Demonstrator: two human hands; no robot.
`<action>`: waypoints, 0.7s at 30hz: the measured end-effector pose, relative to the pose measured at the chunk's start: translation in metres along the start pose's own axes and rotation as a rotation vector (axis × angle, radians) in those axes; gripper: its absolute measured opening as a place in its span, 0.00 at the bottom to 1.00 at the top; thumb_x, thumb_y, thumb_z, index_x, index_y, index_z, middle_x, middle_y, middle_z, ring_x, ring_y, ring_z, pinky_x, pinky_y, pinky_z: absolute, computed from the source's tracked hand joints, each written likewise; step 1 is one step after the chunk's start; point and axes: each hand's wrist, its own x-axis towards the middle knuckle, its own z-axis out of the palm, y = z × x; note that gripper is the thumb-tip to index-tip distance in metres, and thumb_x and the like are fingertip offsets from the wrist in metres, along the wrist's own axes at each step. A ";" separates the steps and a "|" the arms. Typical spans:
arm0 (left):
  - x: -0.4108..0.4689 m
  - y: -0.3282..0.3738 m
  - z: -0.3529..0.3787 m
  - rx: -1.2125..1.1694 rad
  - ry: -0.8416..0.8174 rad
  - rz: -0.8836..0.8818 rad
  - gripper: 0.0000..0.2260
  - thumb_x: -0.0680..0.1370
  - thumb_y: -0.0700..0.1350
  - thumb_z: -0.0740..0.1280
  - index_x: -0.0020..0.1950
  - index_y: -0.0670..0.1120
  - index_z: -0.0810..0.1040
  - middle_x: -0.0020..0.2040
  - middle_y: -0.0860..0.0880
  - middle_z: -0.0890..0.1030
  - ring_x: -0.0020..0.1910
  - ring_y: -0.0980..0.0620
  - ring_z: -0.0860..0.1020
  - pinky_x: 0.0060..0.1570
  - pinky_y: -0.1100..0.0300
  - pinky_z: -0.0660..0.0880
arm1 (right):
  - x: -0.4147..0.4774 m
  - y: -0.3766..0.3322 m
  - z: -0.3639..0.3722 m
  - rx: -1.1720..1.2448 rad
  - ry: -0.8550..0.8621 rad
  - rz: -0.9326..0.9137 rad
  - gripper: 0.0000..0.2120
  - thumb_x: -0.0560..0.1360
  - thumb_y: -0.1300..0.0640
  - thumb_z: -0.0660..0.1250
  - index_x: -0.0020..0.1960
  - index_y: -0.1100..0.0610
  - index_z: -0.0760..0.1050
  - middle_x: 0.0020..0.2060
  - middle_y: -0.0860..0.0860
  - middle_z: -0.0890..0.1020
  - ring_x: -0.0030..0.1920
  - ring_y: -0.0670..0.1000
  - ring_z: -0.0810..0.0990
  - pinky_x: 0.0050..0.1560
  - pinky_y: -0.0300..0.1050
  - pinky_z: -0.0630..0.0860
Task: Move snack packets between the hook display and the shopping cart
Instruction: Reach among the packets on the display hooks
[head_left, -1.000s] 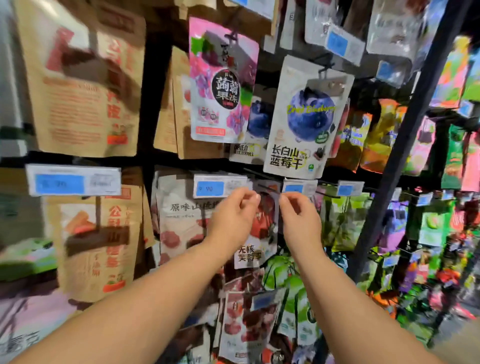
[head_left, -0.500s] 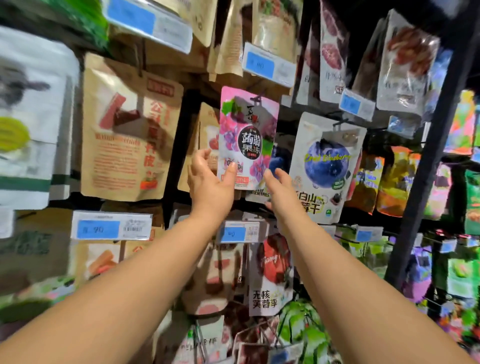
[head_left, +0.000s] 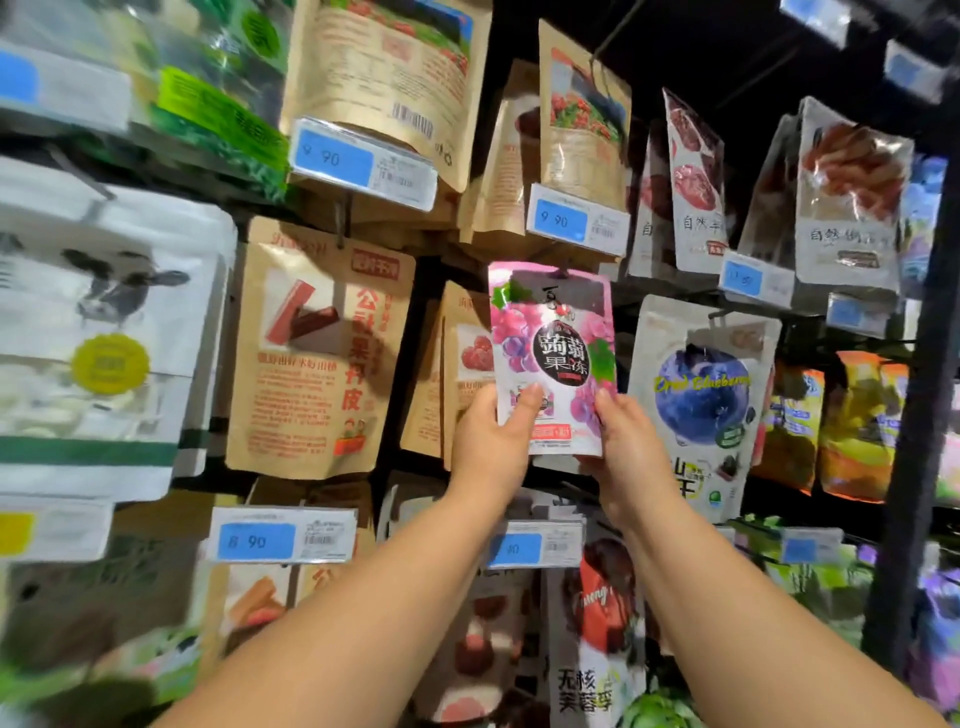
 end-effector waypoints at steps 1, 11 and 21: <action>-0.002 0.002 0.001 -0.006 0.000 0.008 0.09 0.78 0.55 0.66 0.51 0.50 0.76 0.46 0.53 0.83 0.45 0.58 0.81 0.42 0.64 0.76 | -0.003 -0.003 0.000 0.006 0.014 -0.036 0.08 0.81 0.53 0.61 0.47 0.56 0.74 0.41 0.54 0.84 0.38 0.52 0.82 0.36 0.44 0.75; -0.013 0.009 0.015 -0.077 0.017 0.114 0.07 0.77 0.55 0.66 0.49 0.53 0.75 0.48 0.54 0.83 0.49 0.55 0.81 0.52 0.49 0.79 | -0.019 -0.024 -0.003 0.052 0.111 -0.192 0.09 0.82 0.58 0.60 0.44 0.55 0.71 0.38 0.53 0.81 0.36 0.50 0.80 0.41 0.47 0.77; -0.059 0.004 0.045 -0.203 -0.094 0.159 0.05 0.78 0.50 0.64 0.53 0.54 0.72 0.49 0.59 0.80 0.48 0.68 0.78 0.44 0.75 0.70 | -0.049 -0.019 -0.050 -0.091 0.239 -0.161 0.07 0.81 0.55 0.62 0.45 0.56 0.73 0.44 0.62 0.82 0.45 0.63 0.81 0.48 0.59 0.78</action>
